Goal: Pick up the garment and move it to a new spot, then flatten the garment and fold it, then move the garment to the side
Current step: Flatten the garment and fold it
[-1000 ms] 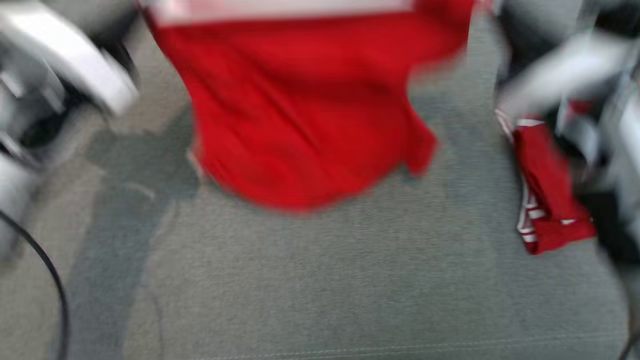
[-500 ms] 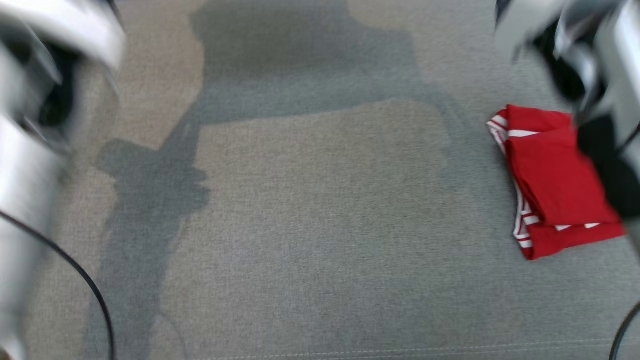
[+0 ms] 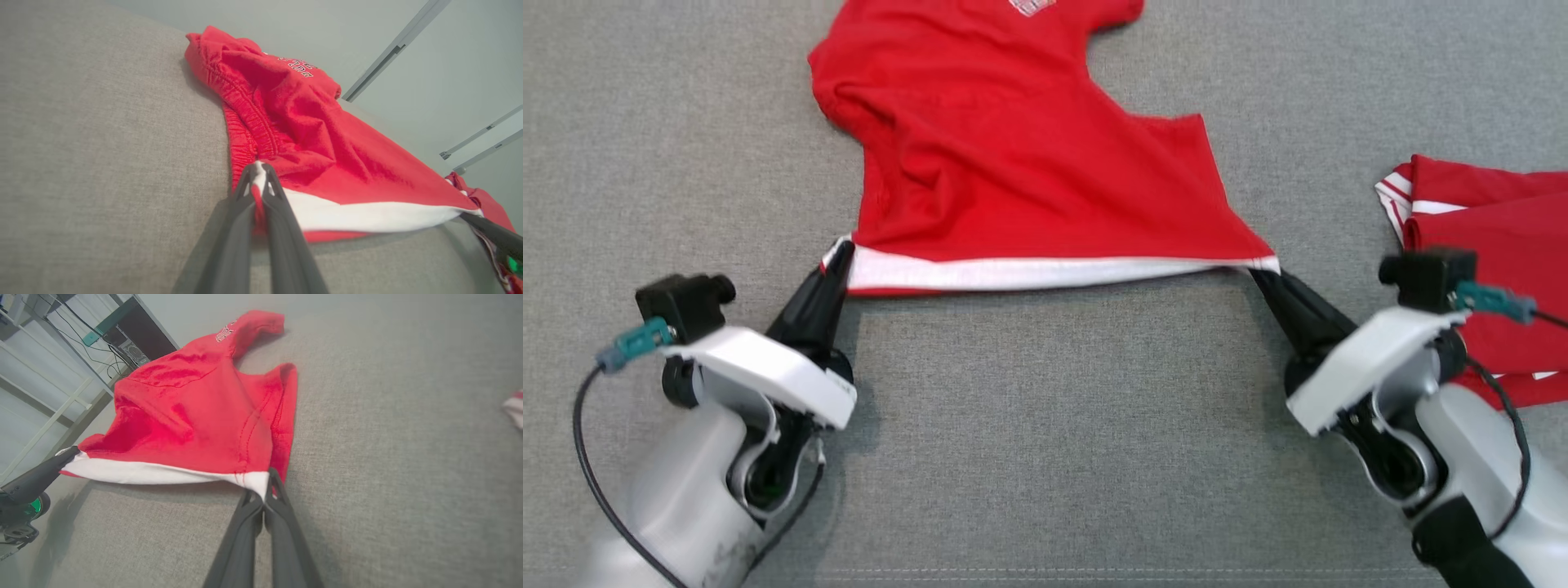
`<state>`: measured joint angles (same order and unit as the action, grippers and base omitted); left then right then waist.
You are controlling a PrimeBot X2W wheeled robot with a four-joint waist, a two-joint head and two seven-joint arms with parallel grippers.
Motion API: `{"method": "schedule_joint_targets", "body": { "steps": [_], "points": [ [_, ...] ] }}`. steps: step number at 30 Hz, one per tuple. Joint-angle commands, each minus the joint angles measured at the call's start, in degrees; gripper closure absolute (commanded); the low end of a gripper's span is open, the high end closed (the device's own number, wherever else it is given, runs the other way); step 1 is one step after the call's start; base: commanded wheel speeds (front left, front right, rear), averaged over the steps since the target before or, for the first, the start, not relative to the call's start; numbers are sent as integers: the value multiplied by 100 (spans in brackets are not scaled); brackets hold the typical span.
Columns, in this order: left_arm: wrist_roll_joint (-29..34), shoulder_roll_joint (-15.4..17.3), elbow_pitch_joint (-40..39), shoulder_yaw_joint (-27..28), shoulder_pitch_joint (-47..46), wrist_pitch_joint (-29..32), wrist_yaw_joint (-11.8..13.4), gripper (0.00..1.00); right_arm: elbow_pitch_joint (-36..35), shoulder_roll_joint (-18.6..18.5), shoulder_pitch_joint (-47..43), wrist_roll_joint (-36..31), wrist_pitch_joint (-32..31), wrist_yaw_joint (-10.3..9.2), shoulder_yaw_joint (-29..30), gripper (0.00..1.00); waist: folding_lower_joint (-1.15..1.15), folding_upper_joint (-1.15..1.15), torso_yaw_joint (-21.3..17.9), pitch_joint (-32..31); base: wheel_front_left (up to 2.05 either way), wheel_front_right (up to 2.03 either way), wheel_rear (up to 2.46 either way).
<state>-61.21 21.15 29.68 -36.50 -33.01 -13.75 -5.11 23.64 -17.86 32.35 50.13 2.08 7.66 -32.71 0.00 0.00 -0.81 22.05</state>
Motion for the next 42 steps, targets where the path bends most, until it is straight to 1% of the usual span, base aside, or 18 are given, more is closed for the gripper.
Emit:
{"method": "schedule_joint_targets", "body": {
  "steps": [1, 6, 11, 14, 18, 22, 23, 24, 25, 26, 29, 32, 33, 36, 39, 42],
  "points": [
    [86, 269, -177, 217, 112, -74, 124, 100, -192, -90, -323, 54, 103, -17, 47, 100, 0, 0, -5, -78, 0, 0, 0],
    [317, 421, -884, 256, 748, -104, 599, 100, -610, -101, -1097, 37, 192, -17, 358, 100, 0, 0, -19, -216, 0, 0, 0],
    [398, 582, -1698, 269, 1430, -101, 1088, 100, -1010, 32, -1850, -100, 137, -17, 707, 100, 0, 0, 4, -351, 0, 0, 0],
    [389, 711, -2099, 229, 1766, 26, 1350, 100, -1217, 136, -2290, -274, 81, -17, 955, 100, 0, 0, 67, -441, 0, 0, 0],
    [368, 900, -2500, 208, 2111, 186, 1630, 100, -1474, 353, -2791, -519, -92, -17, 1228, 100, 0, 0, 108, -588, 0, 0, 0],
    [283, 977, -2766, 179, 2354, 318, 1766, 100, -1723, 543, -3131, -722, -337, -17, 1424, 100, 0, 0, 135, -674, 0, 0, 0],
    [243, 980, -2791, 179, 2392, 361, 1789, 87, -1777, 578, -3170, -787, -375, -17, 1465, 100, 0, 0, 138, -678, 0, 0, 0],
    [251, 1000, -2803, 171, 2402, 384, 1817, 53, -1810, 614, -3200, -849, -413, -17, 1509, 91, 0, 0, 145, -680, 0, 0, 0],
    [258, 1000, -2812, 188, 2399, 364, 1836, 0, -1835, 644, -3220, -916, -456, -17, 1542, 59, 0, 0, 151, -686, 0, 0, 0],
    [238, 986, -2819, 203, 2398, 359, 1839, 0, -1865, 679, -3235, -972, -483, -17, 1572, 0, 0, 0, 158, -692, 0, 0, 0],
    [267, 1016, -2846, 195, 2378, 388, 1885, 0, -1970, 789, -3275, -1094, -518, -17, 1668, 0, 0, 0, 171, -728, 0, 0, 0],
    [377, 1121, -2958, 302, 2395, 276, 2032, 0, -2162, 832, -3318, -1260, -419, -17, 1801, 0, 0, 0, 162, -792, 0, 0, 0],
    [377, 1121, -2958, 302, 2395, 276, 2032, 0, -2162, 832, -3318, -1260, -419, -17, 1801, 0, 0, 0, 162, -792, 0, 0, 0],
    [584, 1248, -3183, 576, 2403, 71, 2286, 0, -2415, 863, -3321, -1507, -238, -17, 1964, 0, 0, 0, 154, -861, 0, 0, 0],
    [913, 1368, -3484, 911, 2331, -56, 2528, 0, -2658, 923, -3197, -1938, 22, -17, 2160, 0, 0, 0, 145, -946, 0, 0, 0],
    [1362, 1473, -3757, 1176, 2199, -104, 2713, 0, -2831, 1004, -2983, -2627, 367, -17, 2417, 0, 0, 0, 135, -1075, 0, 0, 0]
  ]
}}
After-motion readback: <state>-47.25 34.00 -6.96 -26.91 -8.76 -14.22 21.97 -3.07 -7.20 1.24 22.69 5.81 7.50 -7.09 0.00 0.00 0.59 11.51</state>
